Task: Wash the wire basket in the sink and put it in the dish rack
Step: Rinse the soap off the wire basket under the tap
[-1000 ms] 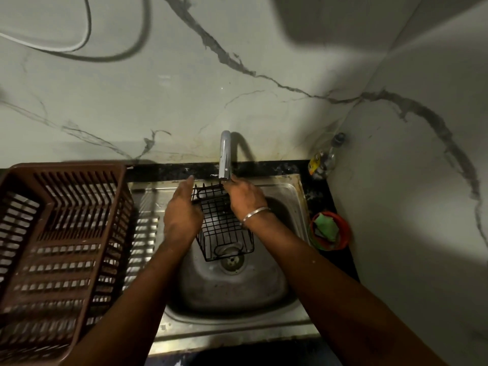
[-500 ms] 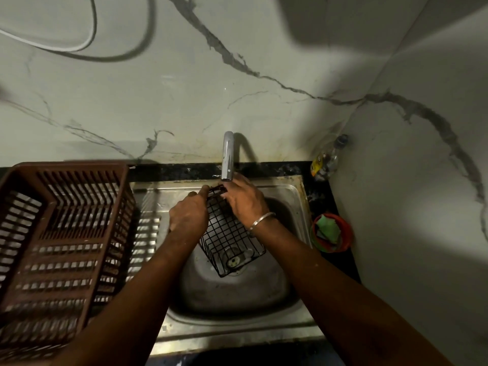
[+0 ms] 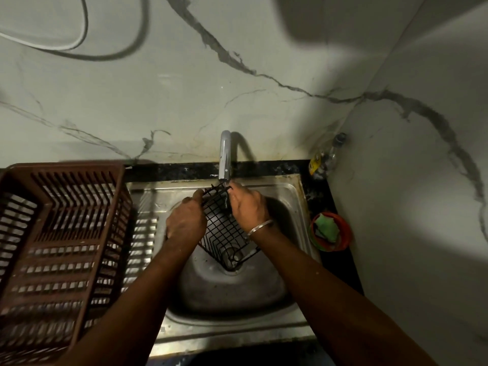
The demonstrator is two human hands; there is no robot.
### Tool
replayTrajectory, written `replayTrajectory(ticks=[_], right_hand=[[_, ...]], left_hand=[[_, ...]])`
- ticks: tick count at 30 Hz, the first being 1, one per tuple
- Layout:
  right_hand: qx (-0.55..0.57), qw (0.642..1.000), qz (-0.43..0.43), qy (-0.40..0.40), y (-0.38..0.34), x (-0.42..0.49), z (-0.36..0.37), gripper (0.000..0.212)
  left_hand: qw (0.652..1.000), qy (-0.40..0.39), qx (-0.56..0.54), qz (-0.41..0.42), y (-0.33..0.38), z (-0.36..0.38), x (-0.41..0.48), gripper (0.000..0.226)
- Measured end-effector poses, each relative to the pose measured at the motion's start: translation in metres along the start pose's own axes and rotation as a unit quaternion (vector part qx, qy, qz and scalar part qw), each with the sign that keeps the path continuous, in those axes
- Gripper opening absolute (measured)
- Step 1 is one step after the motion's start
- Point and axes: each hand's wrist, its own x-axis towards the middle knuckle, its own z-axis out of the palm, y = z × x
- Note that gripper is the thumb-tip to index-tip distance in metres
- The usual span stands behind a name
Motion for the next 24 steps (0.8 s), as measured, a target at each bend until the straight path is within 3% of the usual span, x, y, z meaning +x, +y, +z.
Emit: replayTrajectory(ticks=[3, 6, 11, 18, 21, 24], right_hand=[[-0.027, 0.998, -0.043, -0.036, -0.003, 0.002, -0.003, 0.025], [-0.033, 0.991, -0.092, -0.089, -0.008, 0.008, -0.003, 0.023], [0.061, 0.991, -0.112, -0.035, -0.017, 0.006, 0.000, 0.024], [0.063, 0.992, -0.110, 0.000, -0.018, -0.005, 0.013, 0.036], [0.108, 0.992, -0.059, -0.009, -0.013, -0.002, 0.010, 0.032], [0.101, 0.994, -0.038, 0.005, -0.007, 0.002, 0.008, 0.043]], left_hand=[[0.999, -0.039, 0.013, 0.000, 0.009, -0.005, 0.003, 0.050], [0.998, -0.065, 0.013, 0.016, 0.025, -0.012, 0.008, 0.071], [0.998, -0.049, 0.009, 0.023, 0.025, -0.023, 0.013, 0.054], [0.997, -0.054, -0.026, 0.048, 0.034, -0.019, 0.006, 0.044], [0.996, -0.057, -0.030, 0.060, 0.038, -0.016, 0.004, 0.045], [0.997, -0.046, -0.044, 0.054, 0.039, -0.018, 0.006, 0.043]])
